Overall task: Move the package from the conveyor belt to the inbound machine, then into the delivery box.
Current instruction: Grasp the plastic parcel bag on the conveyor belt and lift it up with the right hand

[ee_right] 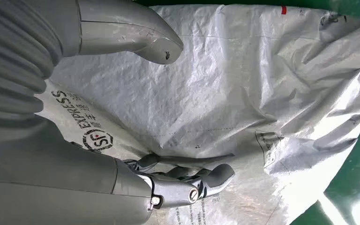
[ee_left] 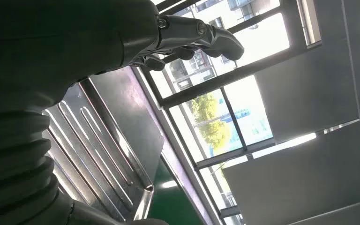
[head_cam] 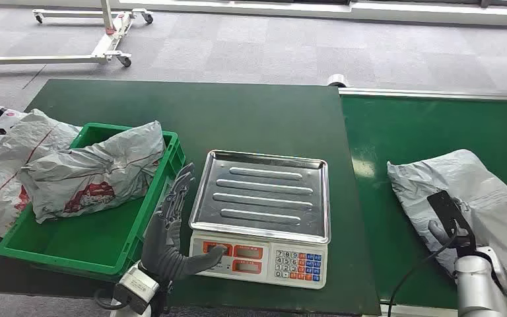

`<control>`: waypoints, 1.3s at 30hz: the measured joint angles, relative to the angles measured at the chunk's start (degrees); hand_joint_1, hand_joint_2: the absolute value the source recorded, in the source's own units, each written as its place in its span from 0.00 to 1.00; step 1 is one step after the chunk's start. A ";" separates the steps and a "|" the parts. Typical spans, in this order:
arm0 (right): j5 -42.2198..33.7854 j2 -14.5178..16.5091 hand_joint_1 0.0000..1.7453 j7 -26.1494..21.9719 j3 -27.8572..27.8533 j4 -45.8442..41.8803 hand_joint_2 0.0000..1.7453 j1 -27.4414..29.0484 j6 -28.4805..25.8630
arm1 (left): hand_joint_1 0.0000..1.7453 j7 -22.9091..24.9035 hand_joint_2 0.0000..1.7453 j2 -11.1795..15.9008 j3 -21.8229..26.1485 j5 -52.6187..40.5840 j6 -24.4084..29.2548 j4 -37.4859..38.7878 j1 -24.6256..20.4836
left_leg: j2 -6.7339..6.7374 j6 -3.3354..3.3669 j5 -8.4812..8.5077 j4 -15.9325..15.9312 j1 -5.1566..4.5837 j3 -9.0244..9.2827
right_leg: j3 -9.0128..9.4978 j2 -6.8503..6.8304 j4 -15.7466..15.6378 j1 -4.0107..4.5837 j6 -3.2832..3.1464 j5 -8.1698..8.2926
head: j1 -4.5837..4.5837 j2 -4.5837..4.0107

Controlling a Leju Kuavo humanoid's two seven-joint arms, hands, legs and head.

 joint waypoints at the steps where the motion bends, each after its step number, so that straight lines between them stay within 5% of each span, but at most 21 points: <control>1: 0.10 0.07 0.00 0.53 0.09 -0.23 1.00 0.05 -0.17 | 0.00 0.00 1.00 0.03 0.00 0.01 0.03 -0.03 0.02 | 0.00 0.00 0.00 0.00 0.00 0.00 | 0.00 0.00 0.00 0.00 0.00 0.00 | 0.00 0.00; 3: 1.56 0.23 0.00 3.57 0.41 -0.84 1.00 0.20 -1.26 | 0.00 0.00 1.00 0.11 0.00 0.05 -0.03 -0.09 0.05 | -0.02 0.00 0.00 0.01 0.00 0.01 | -0.01 -0.01 0.00 0.00 0.00 0.00 | 0.00 0.00; 8: 14.58 -0.26 0.00 21.27 2.17 -1.42 1.00 1.27 -4.63 | 0.00 0.02 1.00 0.03 0.01 -0.50 -1.78 0.16 -0.15 | -0.03 0.00 0.00 0.02 -0.01 0.02 | -0.01 -0.02 -0.01 -0.01 0.00 0.00 | 0.00 0.00; 11: 18.81 -0.66 0.00 24.96 2.93 -1.37 1.00 2.16 -3.41 | 0.00 0.02 1.00 -0.27 0.02 -0.79 -2.30 0.68 -0.61 | 0.02 0.00 -0.02 0.02 -0.01 0.03 | -0.03 0.02 -0.01 -0.01 0.01 0.00 | -0.01 0.00; 21: 20.42 -1.03 0.00 17.82 6.28 1.50 1.00 2.81 4.97 | 0.00 0.02 1.00 -0.68 0.02 -1.00 -0.28 2.38 -1.42 | 0.03 0.00 -0.02 0.02 0.00 0.08 | 0.00 0.06 -0.01 0.05 0.00 0.00 | 0.00 -0.01; 32: 19.30 -1.11 0.00 14.57 10.68 1.55 1.00 2.96 6.76 | 0.00 0.02 1.00 -0.68 0.02 -0.72 0.34 2.49 -1.45 | 0.14 0.00 -0.02 0.02 0.00 0.19 | 0.09 0.09 -0.01 0.05 0.01 0.02 | 0.00 0.00; 36: 19.16 -1.11 0.95 14.47 11.40 1.55 1.00 2.96 6.92 | 0.00 0.02 1.00 -0.68 0.02 -0.72 0.35 2.57 -1.49 | 0.14 0.00 -0.02 0.02 0.00 0.23 | 0.14 0.09 -0.01 0.05 0.02 0.03 | -0.01 0.00; 39: 18.34 -1.09 1.00 14.17 11.80 1.55 1.00 2.86 6.74 | 0.00 0.02 1.00 -0.68 0.03 -0.72 0.48 2.59 -1.51 | 0.14 0.00 -0.02 0.02 0.00 0.23 | 0.16 0.09 -0.01 0.03 0.03 0.03 | 0.00 0.00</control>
